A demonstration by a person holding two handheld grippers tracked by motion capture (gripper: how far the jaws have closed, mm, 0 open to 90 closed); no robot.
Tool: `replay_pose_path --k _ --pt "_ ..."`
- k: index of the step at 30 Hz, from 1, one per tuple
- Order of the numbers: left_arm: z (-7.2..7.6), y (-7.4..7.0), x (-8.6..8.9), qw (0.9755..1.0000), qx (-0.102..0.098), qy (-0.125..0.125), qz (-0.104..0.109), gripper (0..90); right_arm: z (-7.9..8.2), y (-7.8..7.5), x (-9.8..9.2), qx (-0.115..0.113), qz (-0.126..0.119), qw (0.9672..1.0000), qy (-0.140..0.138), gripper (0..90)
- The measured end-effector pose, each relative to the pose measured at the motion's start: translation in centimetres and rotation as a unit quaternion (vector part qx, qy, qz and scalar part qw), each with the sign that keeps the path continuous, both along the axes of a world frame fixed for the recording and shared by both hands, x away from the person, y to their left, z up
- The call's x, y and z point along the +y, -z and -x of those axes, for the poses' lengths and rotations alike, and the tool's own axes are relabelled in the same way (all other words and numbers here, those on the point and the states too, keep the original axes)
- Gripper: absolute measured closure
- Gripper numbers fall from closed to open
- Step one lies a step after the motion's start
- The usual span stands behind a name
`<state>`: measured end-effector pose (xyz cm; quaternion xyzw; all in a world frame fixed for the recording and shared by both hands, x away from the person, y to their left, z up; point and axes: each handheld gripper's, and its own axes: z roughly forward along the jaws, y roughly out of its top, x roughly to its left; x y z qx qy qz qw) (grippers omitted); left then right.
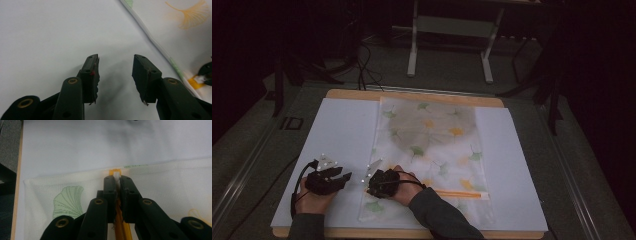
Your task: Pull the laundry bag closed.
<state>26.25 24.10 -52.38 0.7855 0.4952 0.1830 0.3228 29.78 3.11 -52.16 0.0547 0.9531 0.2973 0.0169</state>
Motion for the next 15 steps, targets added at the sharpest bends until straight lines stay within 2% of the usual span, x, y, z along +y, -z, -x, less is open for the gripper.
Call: replay_pose_path --k 5,15 --pt "0.3 -0.1 -0.2 0.9999 0.008 0.012 0.005 60.7 0.1 -0.2 -0.1 -0.001 -0.002 1.0 0.001 84.0" --pt "1.2 -0.3 -1.1 0.999 0.018 0.033 0.023 60.9 0.2 -0.3 -0.3 -0.006 -0.001 1.0 -0.003 84.1"
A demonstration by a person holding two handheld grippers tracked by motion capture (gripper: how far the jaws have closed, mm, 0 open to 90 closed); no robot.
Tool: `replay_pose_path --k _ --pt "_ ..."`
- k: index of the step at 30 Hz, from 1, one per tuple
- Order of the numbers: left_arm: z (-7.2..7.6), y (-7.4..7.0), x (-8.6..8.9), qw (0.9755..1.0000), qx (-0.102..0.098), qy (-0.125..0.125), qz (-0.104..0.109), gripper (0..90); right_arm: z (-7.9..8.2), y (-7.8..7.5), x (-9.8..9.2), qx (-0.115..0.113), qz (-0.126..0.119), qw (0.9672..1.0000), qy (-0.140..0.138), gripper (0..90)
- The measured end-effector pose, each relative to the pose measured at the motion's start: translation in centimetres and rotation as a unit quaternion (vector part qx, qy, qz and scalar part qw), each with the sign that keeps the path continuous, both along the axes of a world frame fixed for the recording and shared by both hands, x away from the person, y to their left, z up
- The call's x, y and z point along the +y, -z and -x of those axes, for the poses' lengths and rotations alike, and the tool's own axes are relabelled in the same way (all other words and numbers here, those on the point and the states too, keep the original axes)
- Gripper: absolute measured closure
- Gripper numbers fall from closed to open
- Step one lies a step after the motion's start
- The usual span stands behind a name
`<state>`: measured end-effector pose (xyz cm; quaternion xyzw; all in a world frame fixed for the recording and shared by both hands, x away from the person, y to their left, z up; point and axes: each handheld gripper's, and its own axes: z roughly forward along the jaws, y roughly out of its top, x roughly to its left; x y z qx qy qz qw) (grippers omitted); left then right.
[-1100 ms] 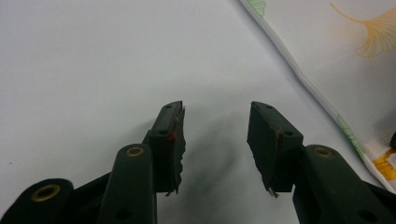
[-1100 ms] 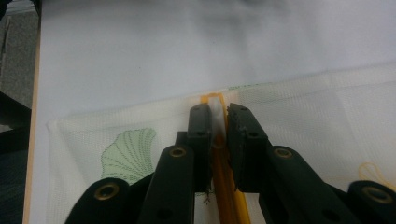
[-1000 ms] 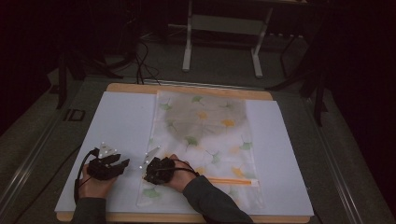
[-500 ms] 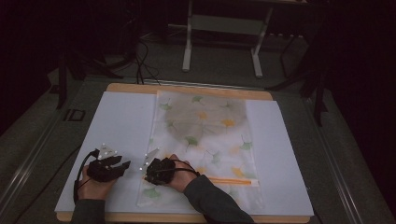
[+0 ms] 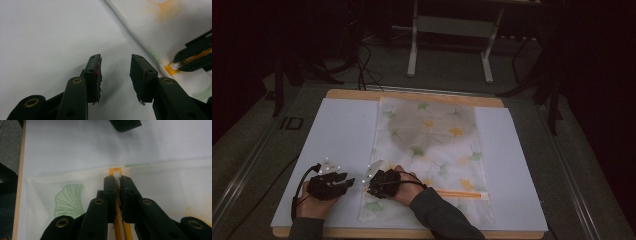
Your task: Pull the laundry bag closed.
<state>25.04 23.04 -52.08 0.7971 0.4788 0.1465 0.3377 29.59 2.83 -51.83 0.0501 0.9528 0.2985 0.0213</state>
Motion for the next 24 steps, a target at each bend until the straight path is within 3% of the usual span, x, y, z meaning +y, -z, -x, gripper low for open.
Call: replay_pose_path --k 8,11,24 --pt "1.1 -0.1 -0.5 0.9996 0.013 0.014 0.02 60.4 0.1 -0.1 -0.1 -0.003 -0.003 1.0 0.001 84.1" --pt "1.4 -0.1 -0.8 0.9997 0.012 0.019 0.013 60.4 0.2 -0.1 -0.1 -0.003 -0.002 1.0 0.002 84.2" --pt "1.9 0.0 -2.3 0.9976 0.03 0.059 0.022 58.6 0.3 -0.3 -0.3 -0.011 -0.002 0.9999 0.001 84.3"
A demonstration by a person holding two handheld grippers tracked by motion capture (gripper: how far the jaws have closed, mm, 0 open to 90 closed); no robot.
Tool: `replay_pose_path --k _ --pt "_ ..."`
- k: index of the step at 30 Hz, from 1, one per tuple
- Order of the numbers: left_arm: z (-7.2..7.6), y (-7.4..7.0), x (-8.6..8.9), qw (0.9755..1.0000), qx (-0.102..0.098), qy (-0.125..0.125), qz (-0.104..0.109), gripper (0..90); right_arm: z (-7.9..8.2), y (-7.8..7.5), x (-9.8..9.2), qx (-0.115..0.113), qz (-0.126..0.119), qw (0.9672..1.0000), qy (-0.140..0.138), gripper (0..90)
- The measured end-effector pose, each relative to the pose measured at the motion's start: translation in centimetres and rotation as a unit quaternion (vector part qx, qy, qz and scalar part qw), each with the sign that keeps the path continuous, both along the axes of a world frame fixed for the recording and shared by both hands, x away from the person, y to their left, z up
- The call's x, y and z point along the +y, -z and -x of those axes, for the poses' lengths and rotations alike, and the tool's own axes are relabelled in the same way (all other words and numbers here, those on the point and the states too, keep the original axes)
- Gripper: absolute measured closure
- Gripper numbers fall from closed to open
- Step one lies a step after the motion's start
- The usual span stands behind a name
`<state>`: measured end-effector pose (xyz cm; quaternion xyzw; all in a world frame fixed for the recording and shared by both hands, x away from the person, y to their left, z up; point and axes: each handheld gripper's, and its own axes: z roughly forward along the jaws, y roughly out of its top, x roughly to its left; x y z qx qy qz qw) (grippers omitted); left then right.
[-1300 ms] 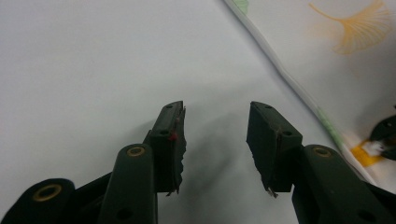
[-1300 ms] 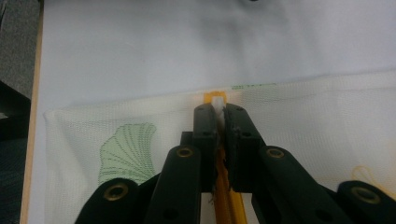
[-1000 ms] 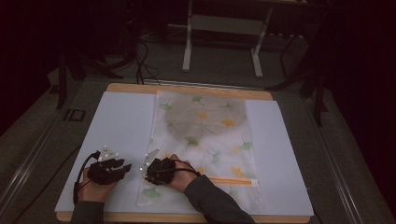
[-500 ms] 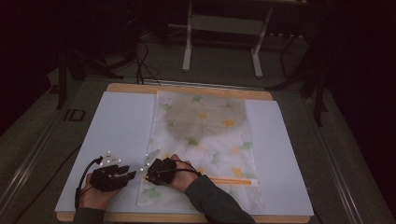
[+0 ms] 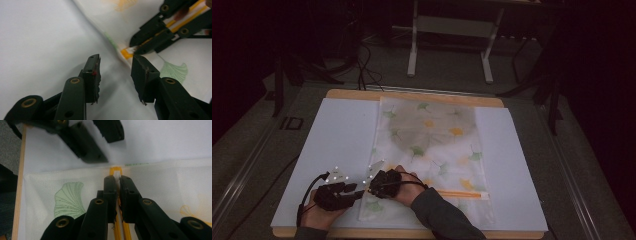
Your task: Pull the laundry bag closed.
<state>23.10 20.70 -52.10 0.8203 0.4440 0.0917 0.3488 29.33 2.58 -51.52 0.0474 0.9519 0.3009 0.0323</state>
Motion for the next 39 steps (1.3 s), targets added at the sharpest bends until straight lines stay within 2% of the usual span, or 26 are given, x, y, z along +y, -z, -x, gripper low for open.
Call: replay_pose_path --k 17,22,32,39 --pt "-0.3 0.5 -1.0 0.9995 0.021 0.021 0.01 58.6 0.3 -0.7 -0.1 -0.023 -0.001 0.9997 -0.004 84.4" --pt "-0.7 0.8 -1.1 0.999 0.032 0.026 0.019 58.9 0.4 -1.0 -0.2 -0.025 -0.004 0.9997 -0.005 84.4" --pt "-1.3 1.1 -1.2 0.9977 0.045 0.033 0.04 62.6 0.5 -1.5 -0.5 -0.032 -0.007 0.9995 -0.007 84.6" --pt "-1.6 1.3 -1.4 0.996 0.055 0.046 0.054 71.3 0.5 -1.6 -0.6 -0.033 -0.009 0.9994 -0.007 84.7"
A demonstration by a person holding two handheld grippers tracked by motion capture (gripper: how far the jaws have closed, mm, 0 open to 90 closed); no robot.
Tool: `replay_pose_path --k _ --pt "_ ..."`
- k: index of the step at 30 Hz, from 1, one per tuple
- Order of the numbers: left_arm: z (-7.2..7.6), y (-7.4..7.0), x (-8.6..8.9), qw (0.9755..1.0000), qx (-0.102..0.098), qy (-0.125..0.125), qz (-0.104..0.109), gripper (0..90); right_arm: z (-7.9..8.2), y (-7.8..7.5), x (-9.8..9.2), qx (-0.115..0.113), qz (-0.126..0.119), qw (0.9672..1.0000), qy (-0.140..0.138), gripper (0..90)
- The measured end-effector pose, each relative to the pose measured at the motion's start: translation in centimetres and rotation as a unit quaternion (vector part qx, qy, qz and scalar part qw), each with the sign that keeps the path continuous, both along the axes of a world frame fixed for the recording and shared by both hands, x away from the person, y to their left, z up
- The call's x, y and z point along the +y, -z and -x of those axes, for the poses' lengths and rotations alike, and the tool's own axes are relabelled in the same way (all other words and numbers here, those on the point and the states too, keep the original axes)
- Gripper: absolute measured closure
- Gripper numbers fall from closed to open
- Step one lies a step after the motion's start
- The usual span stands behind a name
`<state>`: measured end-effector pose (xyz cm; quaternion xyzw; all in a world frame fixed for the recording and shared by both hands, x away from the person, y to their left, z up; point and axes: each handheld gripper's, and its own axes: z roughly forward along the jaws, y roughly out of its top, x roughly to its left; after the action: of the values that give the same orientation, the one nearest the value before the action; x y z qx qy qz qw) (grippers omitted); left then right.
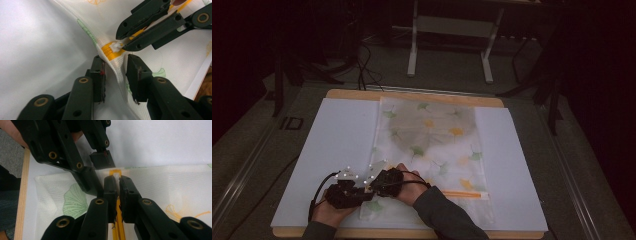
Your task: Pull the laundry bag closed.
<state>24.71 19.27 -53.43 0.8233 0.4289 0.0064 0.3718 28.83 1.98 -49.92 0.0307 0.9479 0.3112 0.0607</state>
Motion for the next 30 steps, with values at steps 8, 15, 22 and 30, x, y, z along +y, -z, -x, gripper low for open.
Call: replay_pose_path --k 8,15,22,30 --pt "-0.1 0.2 0.1 0.9999 0.01 0.0 0.013 84.8 -0.1 0.4 -0.4 0.004 0.004 1.0 0.001 84.8" --pt "0.0 0.2 0.0 0.9999 0.009 0.001 0.008 86.6 -0.3 0.9 -0.5 0.01 0.004 0.9999 0.0 85.0" --pt "0.0 0.2 0.1 0.9999 0.009 0.001 0.012 87.1 -0.5 1.2 -0.8 0.017 0.002 0.9999 0.002 85.4" --pt "0.0 0.2 0.1 0.9999 0.009 0.001 0.013 87.2 -0.6 1.8 -1.0 0.023 0.004 0.9997 0.004 85.8"
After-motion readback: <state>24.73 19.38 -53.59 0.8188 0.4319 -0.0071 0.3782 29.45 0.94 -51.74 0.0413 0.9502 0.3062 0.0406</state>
